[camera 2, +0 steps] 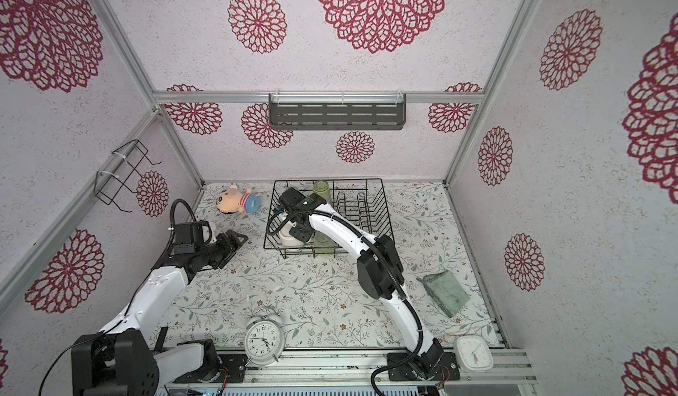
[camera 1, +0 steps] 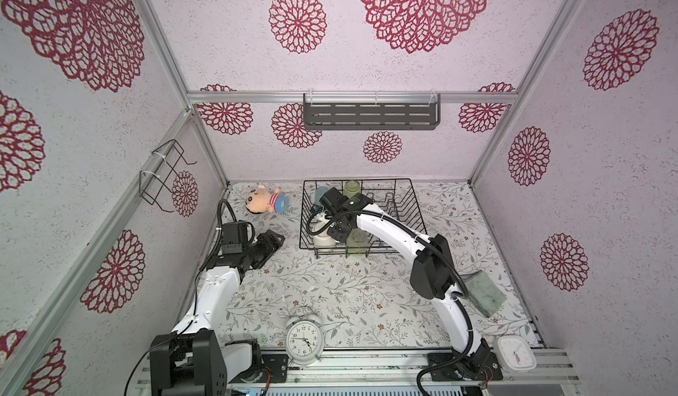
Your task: Load the cups into the dish rack
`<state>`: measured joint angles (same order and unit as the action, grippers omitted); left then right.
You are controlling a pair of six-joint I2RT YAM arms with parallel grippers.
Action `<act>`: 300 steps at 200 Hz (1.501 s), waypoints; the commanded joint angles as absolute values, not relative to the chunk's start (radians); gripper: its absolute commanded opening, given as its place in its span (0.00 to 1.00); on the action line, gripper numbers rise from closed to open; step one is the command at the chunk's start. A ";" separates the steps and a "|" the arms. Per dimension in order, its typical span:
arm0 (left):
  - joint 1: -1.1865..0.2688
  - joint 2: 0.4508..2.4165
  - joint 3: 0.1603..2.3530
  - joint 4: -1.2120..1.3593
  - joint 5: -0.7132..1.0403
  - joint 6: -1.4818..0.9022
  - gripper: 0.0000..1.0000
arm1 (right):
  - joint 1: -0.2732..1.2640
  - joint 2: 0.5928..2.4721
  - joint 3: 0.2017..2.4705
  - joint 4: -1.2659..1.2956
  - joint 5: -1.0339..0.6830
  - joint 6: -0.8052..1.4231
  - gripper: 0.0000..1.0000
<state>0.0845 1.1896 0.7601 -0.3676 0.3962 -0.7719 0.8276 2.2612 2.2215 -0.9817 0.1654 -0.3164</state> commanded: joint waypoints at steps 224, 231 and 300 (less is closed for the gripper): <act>-0.286 0.855 0.590 -0.034 -0.295 -0.231 0.97 | 0.244 0.782 0.256 0.610 0.616 0.024 0.99; -0.285 0.841 0.568 -0.010 -0.315 -0.241 0.97 | 0.240 0.783 0.224 0.641 0.615 0.011 0.99; -0.258 0.954 0.467 0.146 -0.362 0.051 0.97 | 0.110 1.044 0.101 0.942 0.407 0.050 0.99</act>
